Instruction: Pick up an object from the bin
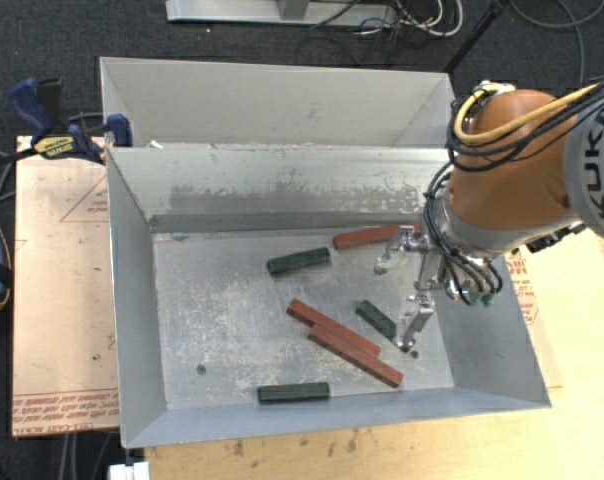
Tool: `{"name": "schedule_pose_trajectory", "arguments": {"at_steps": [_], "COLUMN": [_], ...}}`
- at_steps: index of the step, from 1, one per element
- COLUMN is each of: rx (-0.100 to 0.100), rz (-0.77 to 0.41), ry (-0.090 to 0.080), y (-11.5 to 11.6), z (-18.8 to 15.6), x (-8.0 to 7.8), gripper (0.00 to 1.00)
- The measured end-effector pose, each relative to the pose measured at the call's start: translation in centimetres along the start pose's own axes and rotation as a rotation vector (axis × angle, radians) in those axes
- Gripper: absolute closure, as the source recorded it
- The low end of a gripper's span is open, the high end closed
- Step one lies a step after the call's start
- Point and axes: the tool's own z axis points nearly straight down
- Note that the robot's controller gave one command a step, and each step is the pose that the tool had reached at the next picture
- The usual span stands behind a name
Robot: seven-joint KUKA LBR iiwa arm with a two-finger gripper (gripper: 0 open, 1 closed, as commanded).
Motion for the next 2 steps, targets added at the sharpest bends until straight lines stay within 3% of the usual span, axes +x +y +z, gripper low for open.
{"name": "schedule_pose_trajectory", "arguments": {"at_steps": [1,2], "rx": [0.000,0.000], "rz": [-0.001,0.008], "ry": [-0.008,-0.016], "y": [0.0,0.3], "z": [-0.4,4.3], "x": [-0.1,0.2], "gripper": [0.00,0.00]}}
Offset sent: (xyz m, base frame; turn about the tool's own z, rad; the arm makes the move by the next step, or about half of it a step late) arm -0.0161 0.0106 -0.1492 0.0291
